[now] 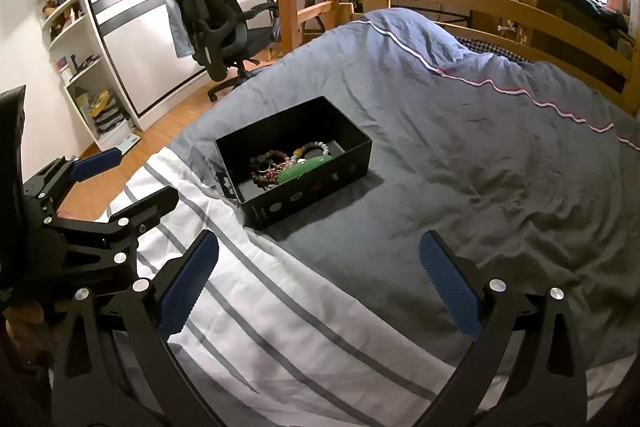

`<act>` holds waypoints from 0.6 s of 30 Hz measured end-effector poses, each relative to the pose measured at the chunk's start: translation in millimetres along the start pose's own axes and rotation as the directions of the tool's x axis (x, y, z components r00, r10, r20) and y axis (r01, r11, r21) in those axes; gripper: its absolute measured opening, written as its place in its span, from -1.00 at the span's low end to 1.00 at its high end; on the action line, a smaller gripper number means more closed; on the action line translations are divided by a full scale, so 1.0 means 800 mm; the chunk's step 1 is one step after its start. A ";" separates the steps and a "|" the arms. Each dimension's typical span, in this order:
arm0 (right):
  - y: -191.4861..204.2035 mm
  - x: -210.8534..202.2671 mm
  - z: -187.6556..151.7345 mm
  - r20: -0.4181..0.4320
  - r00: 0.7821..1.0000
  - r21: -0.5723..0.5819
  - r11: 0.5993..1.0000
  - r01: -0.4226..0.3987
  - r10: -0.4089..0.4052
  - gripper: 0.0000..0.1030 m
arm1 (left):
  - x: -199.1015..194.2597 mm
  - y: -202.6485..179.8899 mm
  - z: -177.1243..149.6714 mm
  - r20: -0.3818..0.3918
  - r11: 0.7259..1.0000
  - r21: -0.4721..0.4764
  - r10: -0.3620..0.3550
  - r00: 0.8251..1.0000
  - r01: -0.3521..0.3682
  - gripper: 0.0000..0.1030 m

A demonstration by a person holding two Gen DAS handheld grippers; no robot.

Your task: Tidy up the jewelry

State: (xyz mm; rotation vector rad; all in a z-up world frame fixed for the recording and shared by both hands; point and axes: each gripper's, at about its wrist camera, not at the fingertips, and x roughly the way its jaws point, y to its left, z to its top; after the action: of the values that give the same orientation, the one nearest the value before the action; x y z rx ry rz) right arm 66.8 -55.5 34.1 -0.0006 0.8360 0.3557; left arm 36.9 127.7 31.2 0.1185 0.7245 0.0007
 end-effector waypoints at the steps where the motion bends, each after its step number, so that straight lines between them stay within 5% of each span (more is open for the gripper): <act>1: 0.000 0.000 0.000 0.000 1.000 0.000 1.000 0.001 -0.001 0.93 | 0.000 0.000 0.000 0.001 1.000 0.000 0.000 1.000 0.000 0.89; 18: 0.002 0.001 -0.001 0.001 1.000 0.006 1.000 0.005 -0.005 0.93 | 0.001 -0.005 0.000 -0.007 1.000 0.007 0.001 1.000 -0.001 0.89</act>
State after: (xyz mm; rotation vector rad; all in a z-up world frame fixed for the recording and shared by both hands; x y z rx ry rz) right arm 66.0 -54.1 32.9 0.0033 0.8356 0.3481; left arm 37.4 124.1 30.2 0.1253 0.7311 -0.0004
